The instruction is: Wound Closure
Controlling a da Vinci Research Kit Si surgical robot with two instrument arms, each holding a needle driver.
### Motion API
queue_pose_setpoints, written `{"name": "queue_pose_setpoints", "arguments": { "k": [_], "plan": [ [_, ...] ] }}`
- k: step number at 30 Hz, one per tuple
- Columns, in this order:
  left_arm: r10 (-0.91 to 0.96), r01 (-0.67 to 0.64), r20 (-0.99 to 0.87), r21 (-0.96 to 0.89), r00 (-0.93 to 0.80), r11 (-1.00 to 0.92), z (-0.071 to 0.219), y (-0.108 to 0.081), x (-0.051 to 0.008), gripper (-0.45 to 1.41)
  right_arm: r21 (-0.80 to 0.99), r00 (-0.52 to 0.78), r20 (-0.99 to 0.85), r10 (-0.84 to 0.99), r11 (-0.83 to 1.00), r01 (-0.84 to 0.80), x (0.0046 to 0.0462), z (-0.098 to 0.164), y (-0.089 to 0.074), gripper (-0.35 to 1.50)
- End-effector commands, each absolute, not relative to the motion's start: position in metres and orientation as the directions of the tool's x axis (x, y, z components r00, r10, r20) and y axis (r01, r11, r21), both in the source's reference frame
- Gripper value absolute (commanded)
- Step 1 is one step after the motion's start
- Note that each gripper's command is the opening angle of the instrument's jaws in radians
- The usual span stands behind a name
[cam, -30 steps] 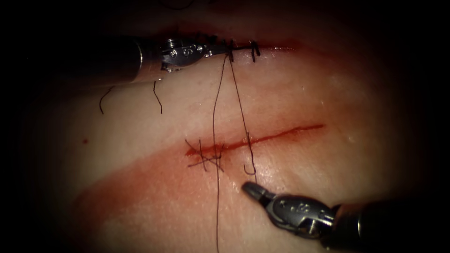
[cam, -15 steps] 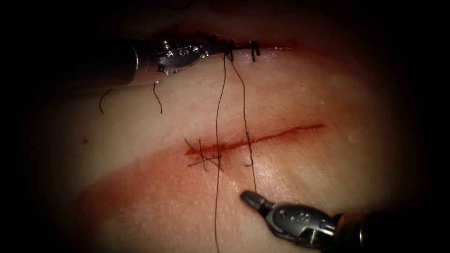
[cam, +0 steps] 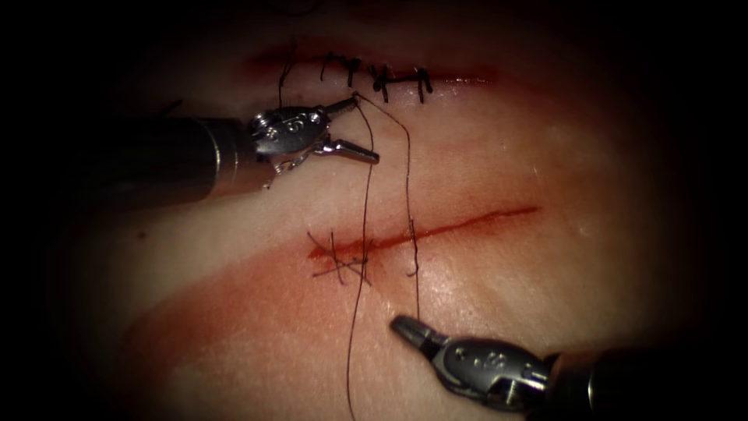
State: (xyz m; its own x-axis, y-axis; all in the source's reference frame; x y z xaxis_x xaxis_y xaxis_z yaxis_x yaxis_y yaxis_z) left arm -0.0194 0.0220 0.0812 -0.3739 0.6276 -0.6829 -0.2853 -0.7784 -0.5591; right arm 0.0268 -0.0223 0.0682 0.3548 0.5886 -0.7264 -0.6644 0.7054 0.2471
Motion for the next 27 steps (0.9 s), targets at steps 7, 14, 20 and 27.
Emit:
{"name": "queue_pose_setpoints", "arguments": {
  "k": [7, 14, 20, 27],
  "plan": [
    [0.655, -0.252, -0.681, -0.605, -0.327, -0.755, 0.0824, 0.0225, -0.0211, 0.79, 0.249, 0.356, -0.726, 0.589, 0.708, -0.661, 0.0274, 0.0686, -0.0231, -0.35],
    [0.65, -0.232, -0.689, -0.608, -0.32, -0.759, 0.0836, 0.0228, -0.0227, 0.17, 0.247, 0.358, -0.73, 0.583, 0.712, -0.657, 0.0273, 0.0686, -0.0231, -0.35],
    [0.633, -0.278, -0.707, -0.569, -0.315, -0.774, 0.0843, 0.0235, -0.0227, -0.45, 0.24, 0.365, -0.734, 0.573, 0.721, -0.65, 0.0273, 0.0685, -0.0232, -0.35],
    [0.544, -0.285, -0.771, -0.468, -0.331, -0.837, 0.0844, 0.0235, -0.021, -0.45, 0.24, 0.366, -0.734, 0.572, 0.722, -0.649, 0.0268, 0.0685, -0.0233, -0.35]
  ]
}}
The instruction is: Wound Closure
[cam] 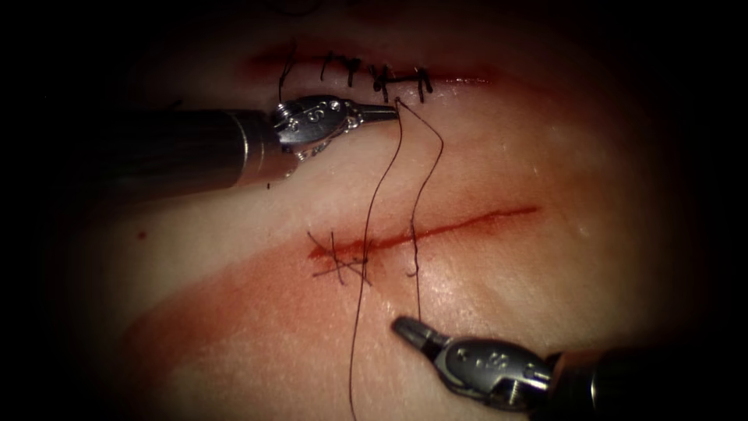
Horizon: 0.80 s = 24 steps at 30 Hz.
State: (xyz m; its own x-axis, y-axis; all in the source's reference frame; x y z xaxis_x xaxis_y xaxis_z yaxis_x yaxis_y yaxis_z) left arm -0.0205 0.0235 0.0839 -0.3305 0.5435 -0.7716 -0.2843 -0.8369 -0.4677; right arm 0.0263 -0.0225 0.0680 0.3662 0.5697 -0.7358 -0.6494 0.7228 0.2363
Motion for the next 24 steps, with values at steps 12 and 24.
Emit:
{"name": "queue_pose_setpoints", "arguments": {
  "k": [12, 24],
  "plan": [
    [0.722, -0.377, -0.678, -0.639, -0.136, -0.67, 0.0815, 0.0237, -0.0199, 1.18, 0.233, 0.369, -0.734, 0.57, 0.722, -0.651, 0.0275, 0.0687, -0.0231, -0.35],
    [0.739, -0.205, -0.657, -0.71, -0.15, -0.674, 0.0824, 0.019, -0.0224, 1.06, 0.229, 0.373, -0.737, 0.564, 0.727, -0.647, 0.0275, 0.0685, -0.0233, -0.35]
  ]
}}
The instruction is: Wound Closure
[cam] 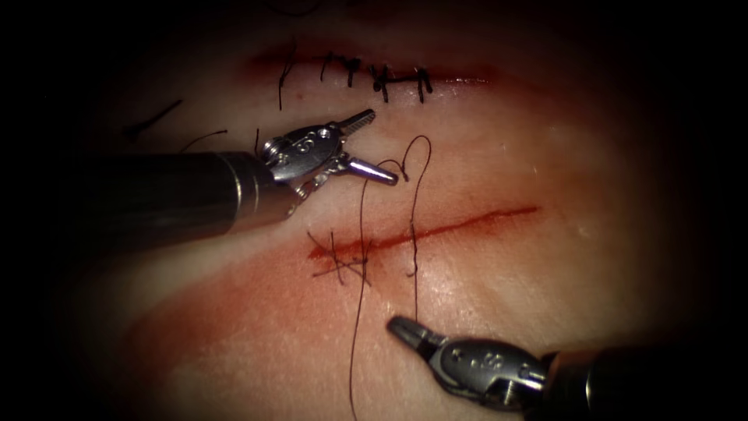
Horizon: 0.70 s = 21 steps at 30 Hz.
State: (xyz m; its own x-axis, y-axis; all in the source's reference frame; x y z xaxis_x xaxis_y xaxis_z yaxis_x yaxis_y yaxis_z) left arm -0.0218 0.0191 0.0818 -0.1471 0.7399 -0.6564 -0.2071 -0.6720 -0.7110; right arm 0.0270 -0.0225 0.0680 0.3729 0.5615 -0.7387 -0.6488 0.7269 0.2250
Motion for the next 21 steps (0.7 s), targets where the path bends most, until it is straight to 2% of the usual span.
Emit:
{"name": "queue_pose_setpoints", "arguments": {
  "k": [1, 7, 11, 13, 14, 21],
  "plan": [
    [0.736, -0.194, -0.657, -0.71, -0.165, -0.677, 0.0826, 0.0186, -0.023, 1.04, 0.229, 0.373, -0.737, 0.564, 0.727, -0.648, 0.0275, 0.0686, -0.0233, -0.35],
    [0.719, -0.155, -0.66, -0.704, -0.219, -0.693, 0.0834, 0.0172, -0.0262, 0.98, 0.231, 0.372, -0.737, 0.564, 0.728, -0.646, 0.0276, 0.0685, -0.0234, -0.35],
    [0.713, -0.13, -0.665, -0.704, -0.223, -0.698, 0.0838, 0.0177, -0.0269, 0.74, 0.231, 0.372, -0.738, 0.563, 0.729, -0.644, 0.0276, 0.0684, -0.0235, -0.35],
    [0.705, -0.116, -0.672, -0.7, -0.225, -0.704, 0.084, 0.0179, -0.0267, 0.15, 0.232, 0.374, -0.736, 0.564, 0.73, -0.643, 0.0276, 0.0683, -0.0235, -0.35],
    [0.673, -0.11, -0.701, -0.669, -0.235, -0.735, 0.0841, 0.0181, -0.0263, -0.45, 0.232, 0.374, -0.737, 0.564, 0.73, -0.643, 0.0276, 0.0683, -0.0235, -0.35],
    [0.598, -0.184, -0.737, -0.571, -0.315, -0.8, 0.0845, 0.02, -0.0235, -0.45, 0.231, 0.372, -0.738, 0.563, 0.729, -0.644, 0.0276, 0.0683, -0.0235, -0.35]
  ]
}}
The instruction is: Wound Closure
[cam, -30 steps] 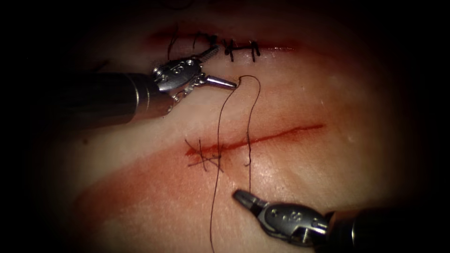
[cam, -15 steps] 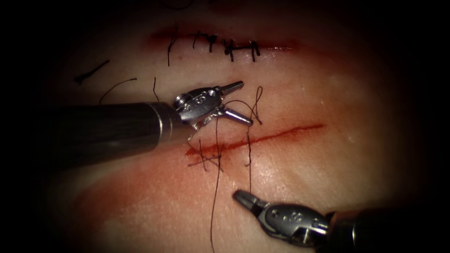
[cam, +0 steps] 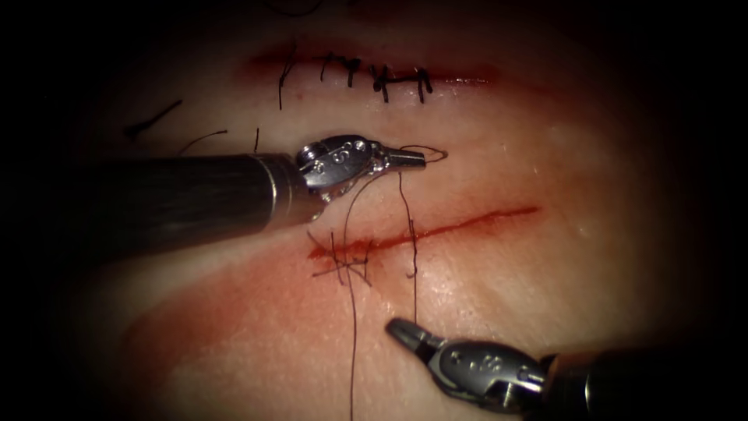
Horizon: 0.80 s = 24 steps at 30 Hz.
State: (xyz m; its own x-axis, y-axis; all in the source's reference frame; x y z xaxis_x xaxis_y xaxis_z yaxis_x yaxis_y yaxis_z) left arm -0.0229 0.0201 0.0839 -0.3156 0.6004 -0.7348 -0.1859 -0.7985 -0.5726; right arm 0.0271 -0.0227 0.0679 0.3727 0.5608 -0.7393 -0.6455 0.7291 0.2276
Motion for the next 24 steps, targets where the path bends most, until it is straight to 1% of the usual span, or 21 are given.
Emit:
{"name": "queue_pose_setpoints", "arguments": {
  "k": [1, 5, 9, 15, 24],
  "plan": [
    [0.596, -0.183, -0.738, -0.569, -0.316, -0.802, 0.084, 0.02, -0.0229, -0.45, 0.231, 0.372, -0.738, 0.563, 0.729, -0.644, 0.0276, 0.068, -0.024, -0.35],
    [0.566, -0.208, -0.755, -0.527, -0.332, -0.824, 0.084, 0.024, -0.0207, -0.45, 0.233, 0.369, -0.74, 0.563, 0.729, -0.644, 0.0277, 0.068, -0.023, -0.35],
    [0.549, -0.224, -0.762, -0.501, -0.345, -0.836, 0.084, 0.026, -0.02, -0.45, 0.233, 0.369, -0.74, 0.562, 0.729, -0.643, 0.0277, 0.068, -0.023, -0.35],
    [0.488, -0.276, -0.8, -0.41, -0.349, -0.87, 0.085, 0.032, -0.0202, -0.45, 0.233, 0.369, -0.742, 0.56, 0.731, -0.641, 0.0277, 0.068, -0.024, -0.35],
    [0.479, -0.36, -0.806, -0.357, -0.348, -0.862, 0.088, 0.036, -0.0203, -0.45, 0.232, 0.368, -0.749, 0.551, 0.738, -0.633, 0.0277, 0.068, -0.025, -0.35]
  ]
}}
